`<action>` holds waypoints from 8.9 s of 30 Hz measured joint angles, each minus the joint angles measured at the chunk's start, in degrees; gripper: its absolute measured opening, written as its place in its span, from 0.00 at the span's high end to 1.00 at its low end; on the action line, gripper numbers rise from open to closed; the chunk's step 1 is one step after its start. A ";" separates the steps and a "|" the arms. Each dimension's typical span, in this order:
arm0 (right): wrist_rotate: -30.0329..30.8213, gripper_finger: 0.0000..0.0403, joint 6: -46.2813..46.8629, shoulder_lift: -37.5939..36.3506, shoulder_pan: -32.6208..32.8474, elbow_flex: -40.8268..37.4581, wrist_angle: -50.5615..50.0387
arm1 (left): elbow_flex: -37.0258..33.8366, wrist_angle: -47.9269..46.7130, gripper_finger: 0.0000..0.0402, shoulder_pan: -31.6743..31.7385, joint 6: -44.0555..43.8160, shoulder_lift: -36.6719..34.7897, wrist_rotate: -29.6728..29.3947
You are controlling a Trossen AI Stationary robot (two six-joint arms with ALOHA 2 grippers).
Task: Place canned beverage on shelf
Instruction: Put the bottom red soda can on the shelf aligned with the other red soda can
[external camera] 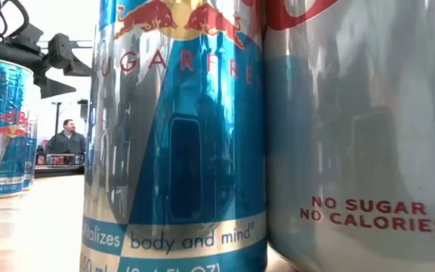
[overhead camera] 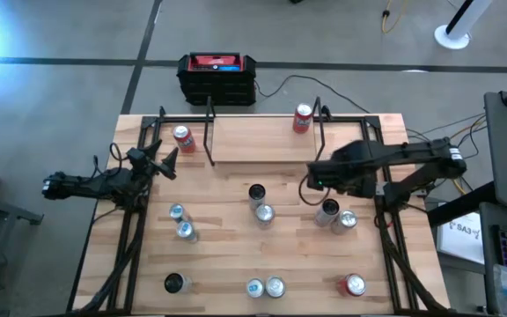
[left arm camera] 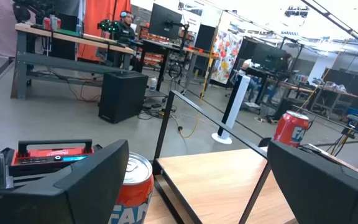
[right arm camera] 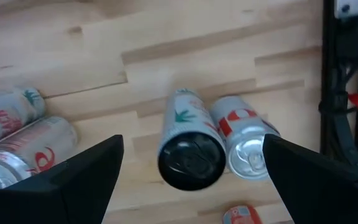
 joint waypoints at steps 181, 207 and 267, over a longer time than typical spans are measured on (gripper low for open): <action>-18.63 0.27 -8.07 19.57 17.78 3.86 17.71 | 0.00 0.02 0.08 0.01 0.00 0.01 0.00; -13.05 0.26 -21.53 23.63 -5.41 17.31 7.98 | 0.00 0.00 0.08 -0.01 0.01 0.01 0.01; -9.91 0.26 -47.32 28.63 -36.15 17.55 12.47 | 0.01 0.00 0.08 -0.01 0.01 0.01 0.03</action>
